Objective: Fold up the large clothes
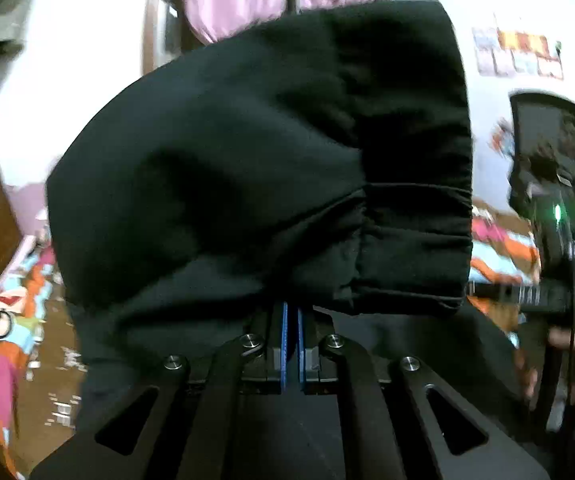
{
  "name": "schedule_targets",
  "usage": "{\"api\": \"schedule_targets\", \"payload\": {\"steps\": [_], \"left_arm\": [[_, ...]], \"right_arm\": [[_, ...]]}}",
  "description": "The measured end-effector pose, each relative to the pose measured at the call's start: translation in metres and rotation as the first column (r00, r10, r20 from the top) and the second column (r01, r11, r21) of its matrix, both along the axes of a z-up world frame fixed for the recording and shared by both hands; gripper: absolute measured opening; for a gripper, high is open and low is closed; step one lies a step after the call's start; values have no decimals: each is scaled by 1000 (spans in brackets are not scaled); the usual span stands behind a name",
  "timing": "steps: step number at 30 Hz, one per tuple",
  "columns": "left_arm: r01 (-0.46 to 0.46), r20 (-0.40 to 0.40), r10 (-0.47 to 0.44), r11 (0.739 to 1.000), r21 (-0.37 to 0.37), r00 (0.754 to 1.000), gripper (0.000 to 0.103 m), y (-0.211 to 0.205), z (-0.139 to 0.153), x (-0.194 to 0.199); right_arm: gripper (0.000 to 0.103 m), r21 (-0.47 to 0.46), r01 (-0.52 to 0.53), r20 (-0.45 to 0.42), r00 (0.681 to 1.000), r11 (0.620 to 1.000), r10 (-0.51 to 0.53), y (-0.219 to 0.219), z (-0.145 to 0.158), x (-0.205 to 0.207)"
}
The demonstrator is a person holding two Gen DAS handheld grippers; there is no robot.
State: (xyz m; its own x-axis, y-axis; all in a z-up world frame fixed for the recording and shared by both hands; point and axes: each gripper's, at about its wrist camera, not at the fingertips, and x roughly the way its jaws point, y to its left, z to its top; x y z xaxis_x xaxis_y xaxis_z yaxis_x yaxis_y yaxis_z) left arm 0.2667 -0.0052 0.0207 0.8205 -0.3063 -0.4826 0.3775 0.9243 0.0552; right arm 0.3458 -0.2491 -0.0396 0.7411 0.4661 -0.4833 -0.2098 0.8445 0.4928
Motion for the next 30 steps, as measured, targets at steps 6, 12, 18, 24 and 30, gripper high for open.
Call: {"api": "schedule_targets", "payload": {"steps": [6,12,18,24,30], "left_arm": [[55,-151,-51,998,26,987,2,-27,-35,41],[84,-266,-66,995,56,962,2,-25,-66,67],[97,-301,-75,993,61,951,2,-40,-71,80],[87,-307,-65,994,59,950,2,-43,-73,63],[69,-325,-41,995,76,945,2,-45,-76,44]], "right_arm": [[103,198,22,-54,998,980,-12,-45,-18,13],[103,413,-77,-55,992,908,109,-49,-38,17],[100,497,-128,-56,982,858,179,-43,-48,18],[100,516,-63,-71,991,855,116,-52,-51,3],[101,484,-74,-26,995,872,99,-56,-45,-18]]}}
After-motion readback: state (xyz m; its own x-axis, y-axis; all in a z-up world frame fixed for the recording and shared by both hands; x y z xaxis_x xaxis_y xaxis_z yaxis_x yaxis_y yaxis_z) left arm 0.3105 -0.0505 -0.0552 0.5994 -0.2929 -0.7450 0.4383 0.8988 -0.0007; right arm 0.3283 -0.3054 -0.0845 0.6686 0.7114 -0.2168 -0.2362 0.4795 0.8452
